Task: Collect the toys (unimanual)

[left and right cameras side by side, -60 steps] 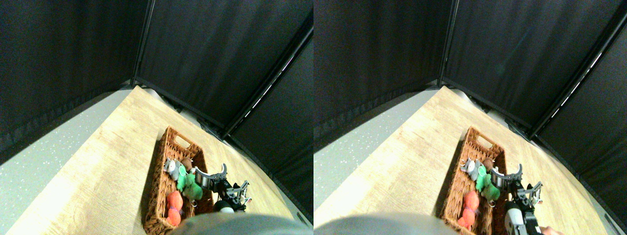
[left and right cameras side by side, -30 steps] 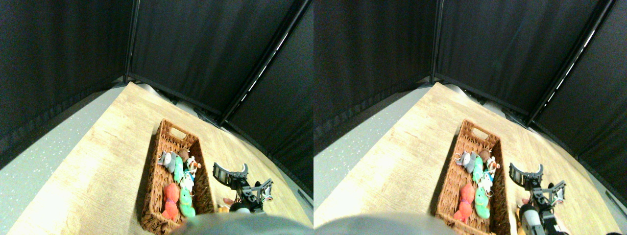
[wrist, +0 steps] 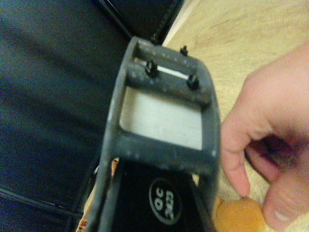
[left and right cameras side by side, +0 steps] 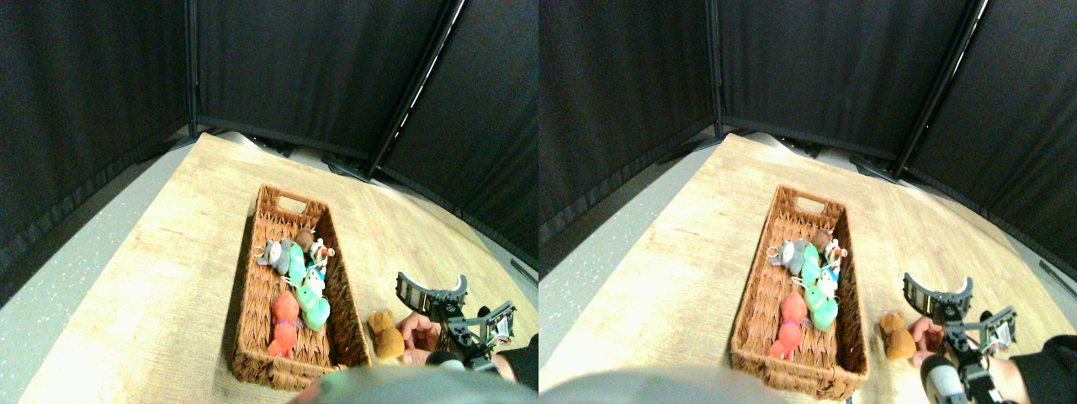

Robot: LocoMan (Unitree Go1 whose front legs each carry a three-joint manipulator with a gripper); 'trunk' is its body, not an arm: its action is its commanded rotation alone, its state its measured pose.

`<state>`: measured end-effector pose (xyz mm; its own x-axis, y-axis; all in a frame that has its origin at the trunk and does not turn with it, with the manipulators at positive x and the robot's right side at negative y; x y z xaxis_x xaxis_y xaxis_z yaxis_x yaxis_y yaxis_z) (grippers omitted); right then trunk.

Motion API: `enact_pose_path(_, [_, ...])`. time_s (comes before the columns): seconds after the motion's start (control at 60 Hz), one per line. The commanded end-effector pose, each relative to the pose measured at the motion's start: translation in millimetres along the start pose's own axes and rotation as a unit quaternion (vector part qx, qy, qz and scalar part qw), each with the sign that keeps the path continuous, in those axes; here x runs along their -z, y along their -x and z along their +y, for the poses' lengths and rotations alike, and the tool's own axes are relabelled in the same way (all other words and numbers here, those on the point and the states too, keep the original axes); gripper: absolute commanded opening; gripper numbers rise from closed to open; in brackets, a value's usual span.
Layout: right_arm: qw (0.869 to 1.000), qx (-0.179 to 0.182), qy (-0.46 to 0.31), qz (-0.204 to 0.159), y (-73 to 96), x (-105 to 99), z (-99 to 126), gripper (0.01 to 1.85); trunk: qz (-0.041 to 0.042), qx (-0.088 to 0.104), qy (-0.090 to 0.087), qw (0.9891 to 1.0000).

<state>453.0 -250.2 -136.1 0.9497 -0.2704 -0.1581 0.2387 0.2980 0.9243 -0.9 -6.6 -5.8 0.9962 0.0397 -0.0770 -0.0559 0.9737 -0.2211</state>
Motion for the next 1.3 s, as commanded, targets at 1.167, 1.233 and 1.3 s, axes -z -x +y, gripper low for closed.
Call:
enact_pose_path(1.167, [0.985, 0.121, -0.091, 0.086, -3.3, 33, -76, 0.89, 0.016, -0.019, 0.031, 0.9992])
enact_pose_path(1.233, [0.983, 0.128, -0.097, 0.088, -7.3, 33, -80, 0.9, 0.0167, -0.019, 0.031, 0.9992])
enact_pose_path(1.3, [0.983, 0.131, -0.095, 0.085, -10.6, 32, -87, 0.89, 0.0162, -0.019, 0.029, 0.9993])
